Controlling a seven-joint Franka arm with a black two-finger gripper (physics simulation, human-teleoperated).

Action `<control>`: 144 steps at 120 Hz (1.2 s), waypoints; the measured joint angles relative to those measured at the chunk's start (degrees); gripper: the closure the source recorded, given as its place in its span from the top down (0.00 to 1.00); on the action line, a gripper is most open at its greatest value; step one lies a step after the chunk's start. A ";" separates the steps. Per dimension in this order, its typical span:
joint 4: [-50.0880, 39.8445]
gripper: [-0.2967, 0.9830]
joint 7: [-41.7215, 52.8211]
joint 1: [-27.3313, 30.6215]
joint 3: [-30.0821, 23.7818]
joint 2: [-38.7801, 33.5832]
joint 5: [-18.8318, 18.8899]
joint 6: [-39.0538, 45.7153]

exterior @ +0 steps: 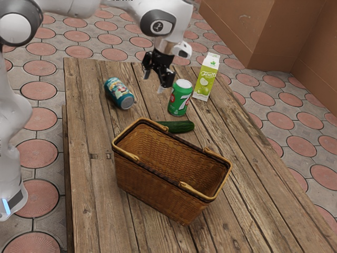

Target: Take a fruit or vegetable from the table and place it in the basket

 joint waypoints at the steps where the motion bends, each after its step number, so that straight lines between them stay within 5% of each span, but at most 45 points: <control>1: -0.02 0.75 0.00 -0.12 0.04 0.00 -0.13 -0.03; 28: -1.38 0.75 -0.18 -4.06 0.81 0.52 -1.35 1.18; 85: -6.04 0.75 6.10 -1.68 2.07 6.72 -6.41 14.97; 144: -9.84 0.75 10.92 -10.17 2.14 7.32 -10.75 16.67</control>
